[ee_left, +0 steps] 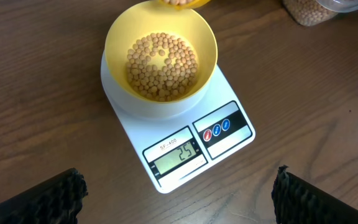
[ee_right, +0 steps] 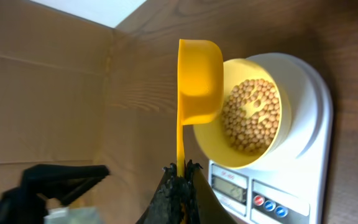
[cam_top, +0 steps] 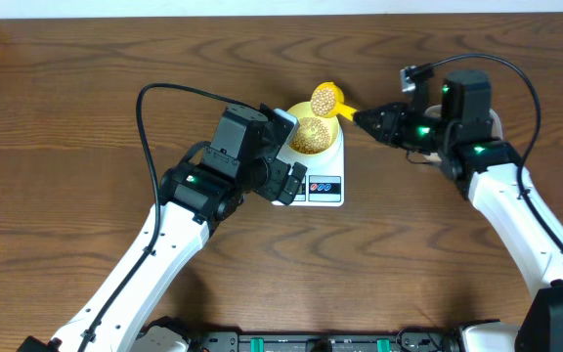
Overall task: Scoop item into bowl and weigh 50g on scale
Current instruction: 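Lift the filled scoop and carry it over the yellow bowl, then tilt the scoop with the right gripper to pour soybeans into the bowl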
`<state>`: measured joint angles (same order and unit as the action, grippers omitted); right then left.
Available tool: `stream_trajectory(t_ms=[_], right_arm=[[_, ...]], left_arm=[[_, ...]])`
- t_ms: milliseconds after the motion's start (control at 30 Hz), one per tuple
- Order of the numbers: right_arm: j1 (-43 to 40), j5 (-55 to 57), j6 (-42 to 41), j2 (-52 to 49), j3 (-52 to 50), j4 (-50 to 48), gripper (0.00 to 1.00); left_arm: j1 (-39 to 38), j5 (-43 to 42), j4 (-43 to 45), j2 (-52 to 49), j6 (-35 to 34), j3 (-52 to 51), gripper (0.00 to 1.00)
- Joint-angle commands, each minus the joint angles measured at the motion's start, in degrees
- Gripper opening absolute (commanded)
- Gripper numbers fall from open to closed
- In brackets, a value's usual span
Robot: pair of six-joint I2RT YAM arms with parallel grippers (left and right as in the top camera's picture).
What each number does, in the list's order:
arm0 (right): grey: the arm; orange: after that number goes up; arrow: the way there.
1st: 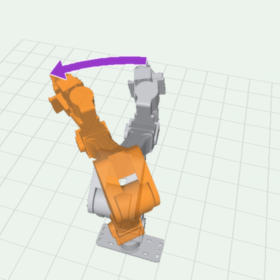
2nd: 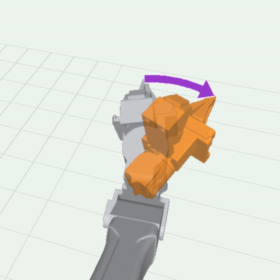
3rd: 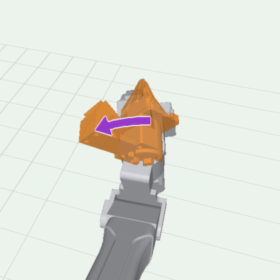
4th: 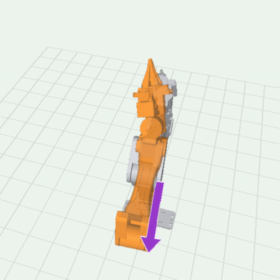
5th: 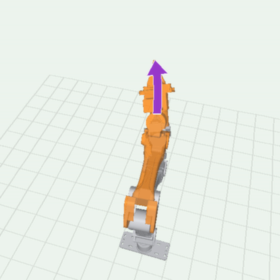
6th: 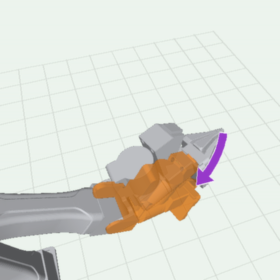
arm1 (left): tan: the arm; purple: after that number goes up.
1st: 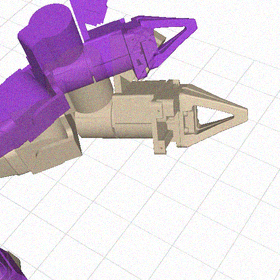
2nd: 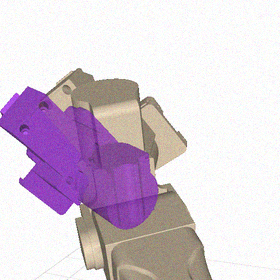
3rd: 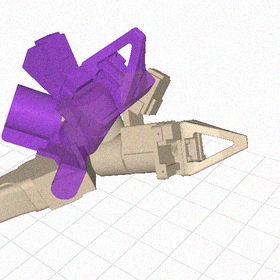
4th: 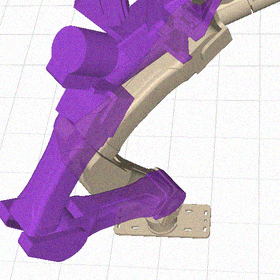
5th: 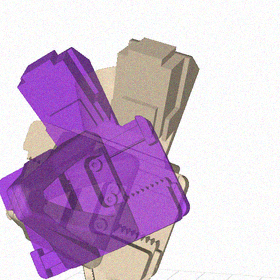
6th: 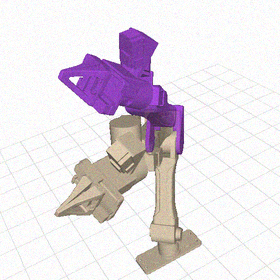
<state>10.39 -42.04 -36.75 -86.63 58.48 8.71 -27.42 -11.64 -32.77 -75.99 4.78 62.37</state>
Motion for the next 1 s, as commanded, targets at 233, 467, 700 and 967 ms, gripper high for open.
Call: stream_trajectory(t_ms=[233, 467, 700, 967], right_arm=[[4.70, 6.23, 13.51, -0.31, 0.55, -0.31, 0.01], [5.57, 8.72, 13.68, -0.31, 0.55, -0.33, 0.01], [5.60, 8.74, 17.18, -0.31, 0.55, 0.07, 0.01], [5.57, 9.55, 18.21, -0.28, 0.55, 0.04, 0.01]], left_arm=[[0.24, 0.72, 0.07, 0.11, 0.57, 0.20, 0.98], [0.24, 0.74, 0.07, 0.11, 0.59, 0.20, 0.98], [0.24, 0.72, 0.09, 0.11, 0.59, 0.20, 0.98], [0.24, 0.72, 0.07, 0.11, 0.57, 0.20, 0.98]])
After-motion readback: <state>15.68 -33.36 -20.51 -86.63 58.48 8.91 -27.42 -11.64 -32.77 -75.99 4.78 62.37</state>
